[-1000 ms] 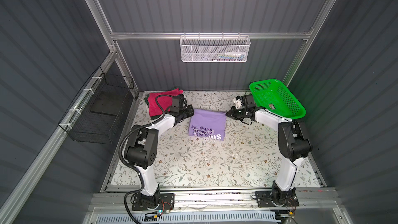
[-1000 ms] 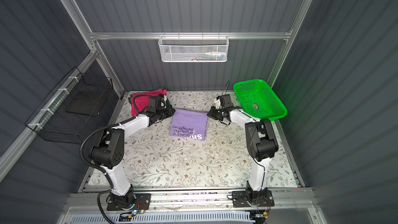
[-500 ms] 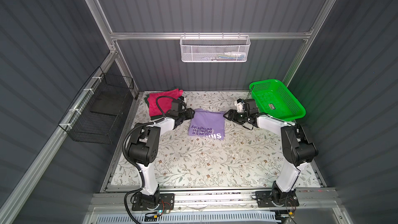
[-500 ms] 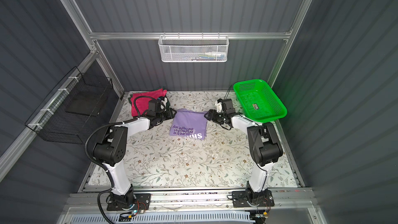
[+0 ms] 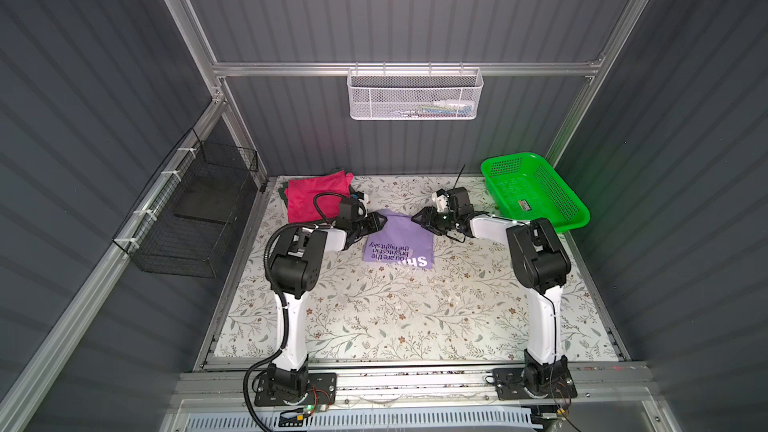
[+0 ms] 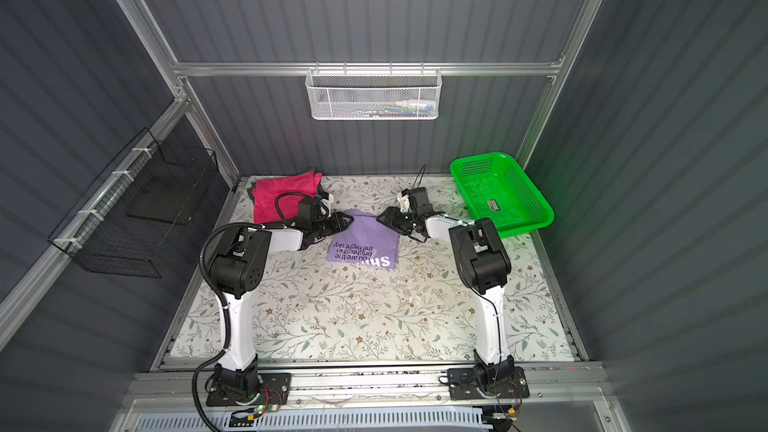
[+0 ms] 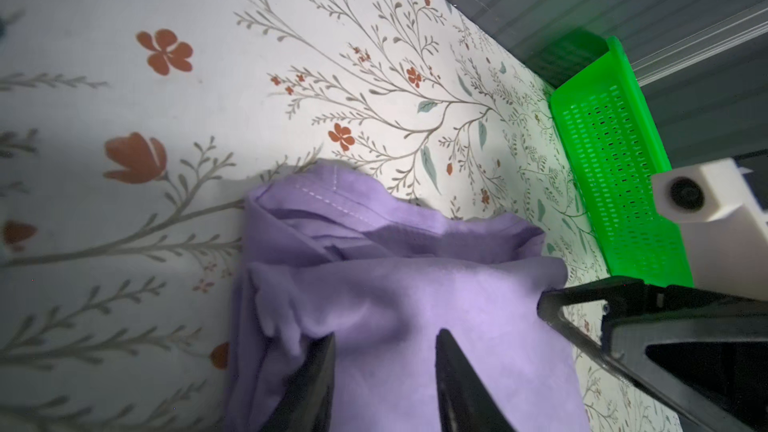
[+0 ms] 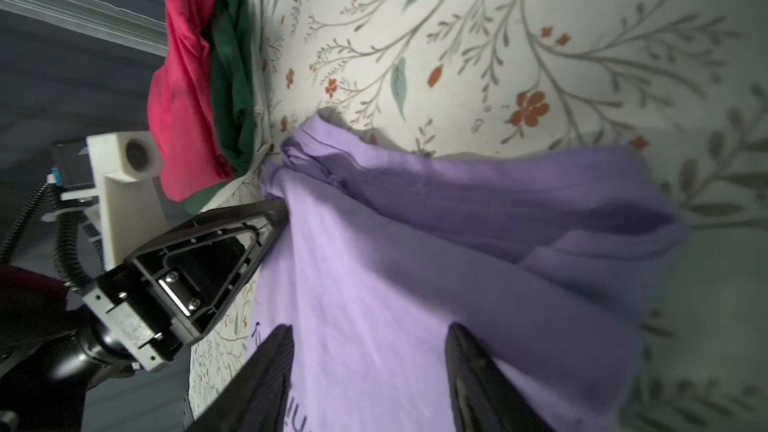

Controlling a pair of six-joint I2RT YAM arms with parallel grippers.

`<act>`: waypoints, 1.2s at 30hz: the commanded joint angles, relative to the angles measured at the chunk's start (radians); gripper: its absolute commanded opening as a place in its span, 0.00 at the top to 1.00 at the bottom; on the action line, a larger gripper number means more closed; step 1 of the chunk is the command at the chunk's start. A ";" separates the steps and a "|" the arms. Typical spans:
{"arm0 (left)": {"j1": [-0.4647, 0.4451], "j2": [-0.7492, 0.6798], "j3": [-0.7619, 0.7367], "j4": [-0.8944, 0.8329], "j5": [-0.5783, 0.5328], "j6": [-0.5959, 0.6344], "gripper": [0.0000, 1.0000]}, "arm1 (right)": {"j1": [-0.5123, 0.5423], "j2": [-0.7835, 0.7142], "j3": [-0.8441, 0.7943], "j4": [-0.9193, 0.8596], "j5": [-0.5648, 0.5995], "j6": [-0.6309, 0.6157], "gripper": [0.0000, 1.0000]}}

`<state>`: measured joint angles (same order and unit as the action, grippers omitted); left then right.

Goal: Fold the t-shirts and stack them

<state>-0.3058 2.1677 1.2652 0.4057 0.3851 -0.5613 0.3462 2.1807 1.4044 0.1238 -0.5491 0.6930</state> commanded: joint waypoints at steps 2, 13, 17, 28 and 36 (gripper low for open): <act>0.005 0.032 0.048 0.011 -0.084 0.001 0.59 | -0.014 0.045 0.036 0.026 0.037 0.049 0.39; 0.005 -0.024 -0.061 0.080 -0.165 -0.014 0.59 | -0.061 0.030 0.038 -0.071 0.103 0.003 0.38; 0.004 -0.154 -0.156 0.045 -0.124 0.021 0.59 | -0.059 -0.095 -0.073 -0.041 0.174 -0.034 0.36; -0.034 -0.493 -0.434 -0.183 -0.006 -0.007 0.59 | 0.051 -0.341 -0.352 0.094 0.075 0.056 0.35; -0.091 -0.406 -0.452 -0.080 0.072 -0.020 0.61 | 0.135 -0.282 -0.414 0.253 -0.015 0.195 0.37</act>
<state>-0.3767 1.7336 0.8150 0.2920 0.4072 -0.5728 0.4702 1.8854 1.0019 0.3061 -0.5282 0.8291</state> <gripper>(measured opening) 0.394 0.632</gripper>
